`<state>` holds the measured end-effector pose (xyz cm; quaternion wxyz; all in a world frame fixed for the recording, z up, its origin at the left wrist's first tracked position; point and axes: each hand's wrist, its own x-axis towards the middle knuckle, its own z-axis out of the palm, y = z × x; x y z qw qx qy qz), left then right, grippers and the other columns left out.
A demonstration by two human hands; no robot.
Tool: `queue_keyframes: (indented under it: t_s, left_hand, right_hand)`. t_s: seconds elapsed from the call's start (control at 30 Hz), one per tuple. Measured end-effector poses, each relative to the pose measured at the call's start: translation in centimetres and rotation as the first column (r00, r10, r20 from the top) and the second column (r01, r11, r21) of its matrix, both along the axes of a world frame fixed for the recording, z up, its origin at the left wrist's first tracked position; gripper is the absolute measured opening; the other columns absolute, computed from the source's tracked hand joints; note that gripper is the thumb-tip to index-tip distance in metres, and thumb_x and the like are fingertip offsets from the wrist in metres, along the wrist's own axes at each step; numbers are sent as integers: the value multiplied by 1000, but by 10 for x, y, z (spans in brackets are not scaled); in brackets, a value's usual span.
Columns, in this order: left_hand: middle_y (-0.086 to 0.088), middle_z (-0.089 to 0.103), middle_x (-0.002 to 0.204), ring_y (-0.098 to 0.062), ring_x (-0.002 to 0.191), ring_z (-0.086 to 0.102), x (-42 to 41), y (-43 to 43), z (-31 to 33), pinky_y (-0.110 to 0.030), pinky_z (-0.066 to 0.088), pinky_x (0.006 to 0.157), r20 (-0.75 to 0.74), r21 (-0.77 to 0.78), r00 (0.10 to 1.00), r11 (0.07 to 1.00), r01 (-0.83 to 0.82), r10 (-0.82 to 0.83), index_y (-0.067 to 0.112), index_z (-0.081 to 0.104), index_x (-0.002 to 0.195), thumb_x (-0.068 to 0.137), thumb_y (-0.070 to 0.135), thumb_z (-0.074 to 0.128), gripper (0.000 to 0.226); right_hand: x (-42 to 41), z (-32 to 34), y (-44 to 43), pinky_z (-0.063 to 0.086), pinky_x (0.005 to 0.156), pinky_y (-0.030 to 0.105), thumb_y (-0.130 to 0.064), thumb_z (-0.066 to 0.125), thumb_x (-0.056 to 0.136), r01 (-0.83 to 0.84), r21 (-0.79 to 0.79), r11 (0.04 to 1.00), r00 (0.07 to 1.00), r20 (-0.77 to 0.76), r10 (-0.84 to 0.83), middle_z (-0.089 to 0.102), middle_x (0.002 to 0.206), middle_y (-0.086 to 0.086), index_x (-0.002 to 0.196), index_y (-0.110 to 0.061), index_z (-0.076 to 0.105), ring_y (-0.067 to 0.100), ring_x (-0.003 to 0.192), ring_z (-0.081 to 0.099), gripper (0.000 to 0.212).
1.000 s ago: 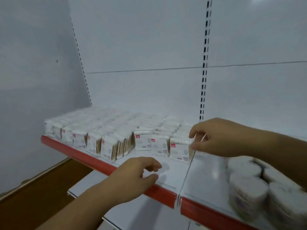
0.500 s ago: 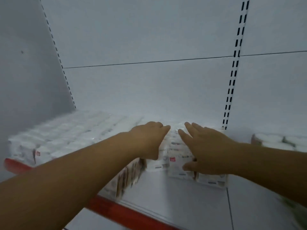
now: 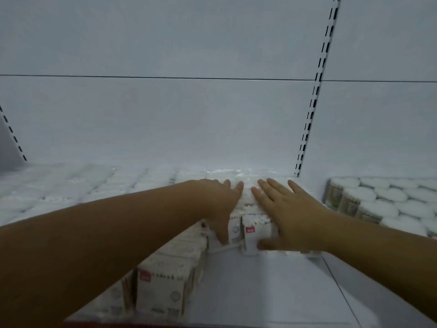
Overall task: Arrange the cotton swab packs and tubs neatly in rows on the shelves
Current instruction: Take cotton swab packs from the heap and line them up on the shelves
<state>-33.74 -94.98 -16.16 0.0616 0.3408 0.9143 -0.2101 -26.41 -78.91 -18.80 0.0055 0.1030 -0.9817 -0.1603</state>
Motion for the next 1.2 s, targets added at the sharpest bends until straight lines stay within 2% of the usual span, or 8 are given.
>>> queue_keyframes:
  t_s: [0.13,0.2,0.3,0.43,0.6,0.8,0.9,1.2]
  left_hand:
    - [-14,6,161,-31,139,33,2,-2,1,-41,38,107,-4,-30,1000,1000,-11,11,17,-26,148,65,42,86,142]
    - [-14,18,159,-28,127,48,1,-1,-1,-35,48,89,-70,-63,997,998,19,-24,14,-21,150,65,40,86,139]
    - [-9,48,141,-22,104,60,-3,1,-4,-28,43,61,-159,-107,982,991,83,-99,9,-14,152,65,42,84,135]
    - [-13,39,150,-28,121,54,-1,2,3,-36,46,89,-69,-109,993,990,89,-96,8,-15,151,65,49,83,137]
    - [-11,-10,161,-32,148,7,2,-4,14,-47,20,117,98,56,992,996,68,-74,13,-23,149,65,69,72,138]
    - [-9,-18,160,-40,147,-4,14,20,-5,-67,15,111,-11,86,1000,996,6,-5,18,-27,148,65,68,73,138]
    - [-13,-8,161,-37,145,16,10,22,-14,-55,31,111,-66,64,997,997,40,-36,13,-22,149,75,66,66,127]
    - [-8,-12,161,-29,146,15,11,30,-14,-44,32,112,-65,-3,997,1000,-29,29,15,-21,150,81,59,61,116]
  right_hand:
    - [6,3,0,-6,119,47,-85,41,74,63,-3,998,998,-12,-63,-20,159,5,150,-17,-20,20,146,-19,118]
    - [12,4,2,-8,118,45,-83,41,75,91,-34,995,996,-21,-91,-21,159,4,150,-18,-20,19,146,-19,116]
    - [22,8,11,-11,115,40,-81,43,76,133,-119,984,990,-31,-138,-21,159,0,151,-23,-16,16,146,-19,112]
    - [39,11,24,-5,118,39,-76,52,74,207,-251,946,977,3,-213,-21,159,-5,152,-30,-10,11,145,-19,110]
    - [48,10,29,-3,120,42,-70,53,81,256,-243,935,965,6,-263,-21,159,-3,152,-26,-11,14,146,-19,105]
    - [30,-13,15,-3,119,46,-77,42,81,225,-198,954,966,-83,-244,-15,161,2,151,-20,-15,18,147,-13,106]
    - [25,-23,19,-1,119,44,-76,44,81,212,-281,936,964,-100,-248,-5,162,0,153,-21,-7,16,148,-6,105]
    - [19,-38,26,2,119,49,-75,42,81,119,-385,915,958,-199,-209,3,162,2,153,-21,2,20,148,0,99]
